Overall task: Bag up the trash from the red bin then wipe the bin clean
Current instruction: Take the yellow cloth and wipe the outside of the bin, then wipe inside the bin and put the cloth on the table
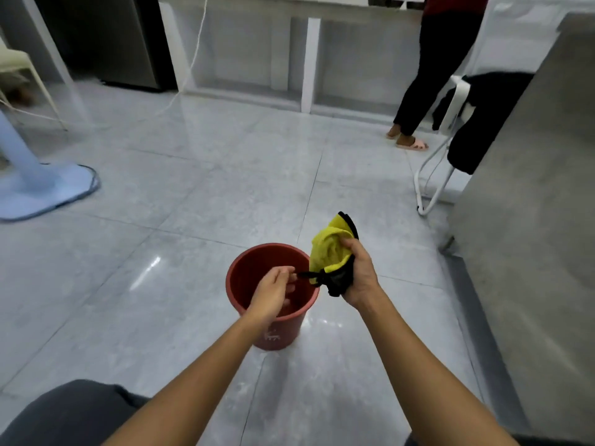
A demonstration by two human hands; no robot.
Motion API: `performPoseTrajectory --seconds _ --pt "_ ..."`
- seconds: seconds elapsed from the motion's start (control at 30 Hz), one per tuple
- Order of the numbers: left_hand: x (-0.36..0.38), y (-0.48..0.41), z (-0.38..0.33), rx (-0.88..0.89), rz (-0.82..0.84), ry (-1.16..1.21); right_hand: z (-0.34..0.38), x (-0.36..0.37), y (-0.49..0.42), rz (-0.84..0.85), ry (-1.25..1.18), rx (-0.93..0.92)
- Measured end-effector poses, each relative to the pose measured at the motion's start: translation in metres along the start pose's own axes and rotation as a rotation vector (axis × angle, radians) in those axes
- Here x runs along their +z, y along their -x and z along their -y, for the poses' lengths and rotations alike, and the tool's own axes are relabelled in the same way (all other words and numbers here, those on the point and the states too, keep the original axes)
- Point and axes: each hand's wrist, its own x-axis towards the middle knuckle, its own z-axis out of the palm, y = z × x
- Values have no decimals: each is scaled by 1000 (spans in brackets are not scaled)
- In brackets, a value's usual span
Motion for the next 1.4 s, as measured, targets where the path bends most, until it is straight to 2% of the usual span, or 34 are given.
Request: performPoseTrajectory --seconds 0.07,0.13,0.23,0.3,0.4,0.47,0.57,0.6,0.67,0.73,0.8,0.93,1.03,1.13,1.2,1.3,1.4 --pt "15 17 -25 -118 181 273 17 17 15 83 144 -110" --pt "22 29 -43 -147 316 430 33 30 32 96 324 -238" --pt "21 46 -63 -33 443 494 60 41 55 69 495 -365" --pt "19 59 -72 96 475 449 78 42 67 16 570 -380" --pt "17 73 -85 197 401 351 99 39 81 -64 656 -285" --pt "19 75 -92 224 364 306 106 34 91 -49 644 -213" --pt "25 77 -101 179 375 380 108 34 100 161 325 -66" --pt "27 77 -102 155 394 373 109 36 100 181 239 -31" --pt "31 72 -102 96 447 366 109 40 94 159 133 4" --pt "33 69 -96 60 443 378 109 38 82 50 83 19" --pt "34 62 -87 71 357 344 110 32 70 -7 220 55" --pt "32 45 -70 112 230 280 102 16 50 22 872 83" --pt "31 22 -57 93 190 181 93 4 26 -2 1073 64" --pt "33 -5 -42 61 124 133 90 -5 -5 -15 1171 90" --pt "37 -31 -30 6 94 164 88 -10 -36 16 1143 98" --pt "44 -75 -20 -158 175 229 90 -16 -80 134 1086 78" --pt "50 -113 -39 -166 240 140 121 -8 -109 228 1146 -28"
